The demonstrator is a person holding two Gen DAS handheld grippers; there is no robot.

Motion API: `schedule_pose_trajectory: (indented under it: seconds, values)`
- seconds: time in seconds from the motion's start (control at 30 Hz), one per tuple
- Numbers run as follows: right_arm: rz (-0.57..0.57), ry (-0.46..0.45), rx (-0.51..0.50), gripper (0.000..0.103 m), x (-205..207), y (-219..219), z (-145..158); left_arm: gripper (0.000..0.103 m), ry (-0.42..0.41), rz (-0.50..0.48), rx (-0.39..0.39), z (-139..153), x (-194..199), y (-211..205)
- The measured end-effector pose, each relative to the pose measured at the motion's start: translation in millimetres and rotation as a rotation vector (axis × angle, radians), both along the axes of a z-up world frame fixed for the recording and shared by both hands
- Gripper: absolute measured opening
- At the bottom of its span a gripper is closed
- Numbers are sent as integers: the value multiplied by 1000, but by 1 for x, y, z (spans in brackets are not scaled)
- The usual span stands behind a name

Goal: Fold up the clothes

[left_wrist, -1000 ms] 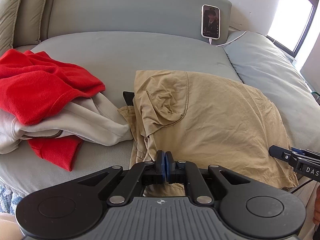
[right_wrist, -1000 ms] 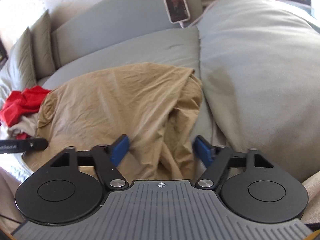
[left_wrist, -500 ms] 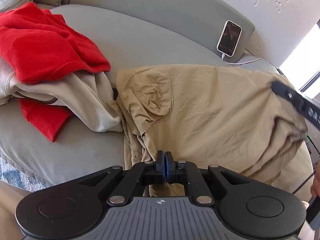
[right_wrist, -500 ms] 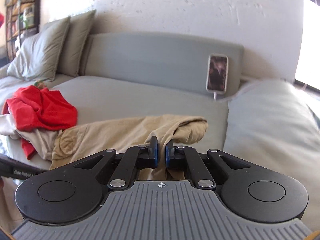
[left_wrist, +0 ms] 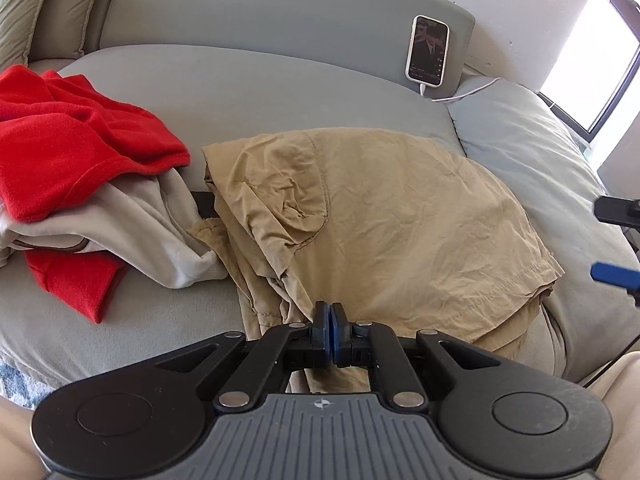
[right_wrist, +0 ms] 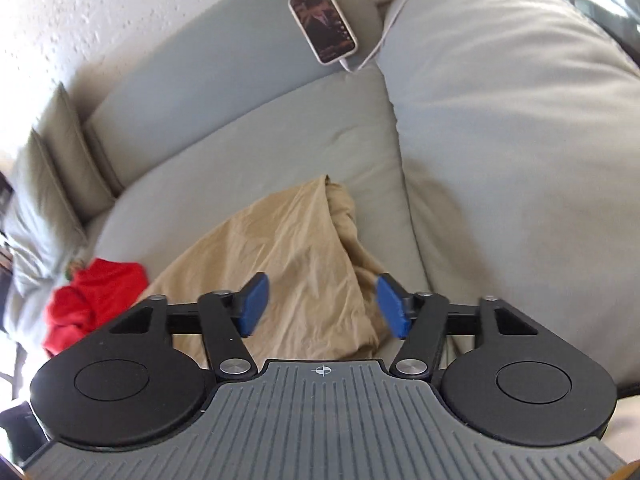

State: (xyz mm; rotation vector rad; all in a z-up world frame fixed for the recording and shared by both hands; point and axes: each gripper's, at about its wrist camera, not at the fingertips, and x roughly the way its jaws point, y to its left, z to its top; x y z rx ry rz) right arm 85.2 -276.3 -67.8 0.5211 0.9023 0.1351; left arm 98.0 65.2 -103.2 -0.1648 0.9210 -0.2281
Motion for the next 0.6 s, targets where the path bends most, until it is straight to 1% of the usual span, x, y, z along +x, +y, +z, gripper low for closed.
schedule_pose_trajectory:
  seconds: [0.03, 0.1, 0.13, 0.2, 0.23, 0.3, 0.33, 0.37, 0.4, 0.5, 0.53, 0.6]
  values:
    - [-4, 5, 68, 89, -13, -6, -2, 9, -1, 1, 3, 0, 0, -1]
    - [1, 38, 209, 89, -31, -10, -12, 9, -3, 2, 8, 0, 0, -2]
    - [3, 64, 280, 89, -37, -8, -21, 9, -1, 5, 5, 0, 1, -2]
    - [-5, 106, 411, 84, -47, 1, -43, 9, 1, 5, 1, 0, -1, 0]
    - [-12, 124, 453, 79, -50, 7, -55, 9, 3, 5, -2, 0, -1, 1]
    - [-27, 158, 534, 75, -55, 18, -79, 9, 8, 6, -13, 0, -2, 3]
    - [-43, 168, 558, 74, -56, 22, -91, 9, 13, 10, -25, -1, -1, 5]
    - [-64, 151, 580, 70, -57, 25, -102, 9, 20, 18, -41, -2, 0, 6]
    - [-86, 134, 602, 70, -58, 29, -112, 9, 25, 24, -55, -3, 0, 8]
    - [-163, 53, 701, 70, -65, 37, -136, 9, 20, 31, -70, -3, -1, 10]
    - [-173, 32, 709, 70, -66, 40, -138, 9, 17, 34, -70, -3, -2, 10]
    - [-175, -8, 665, 70, -61, 49, -135, 9, 14, 41, -74, -3, -4, 10]
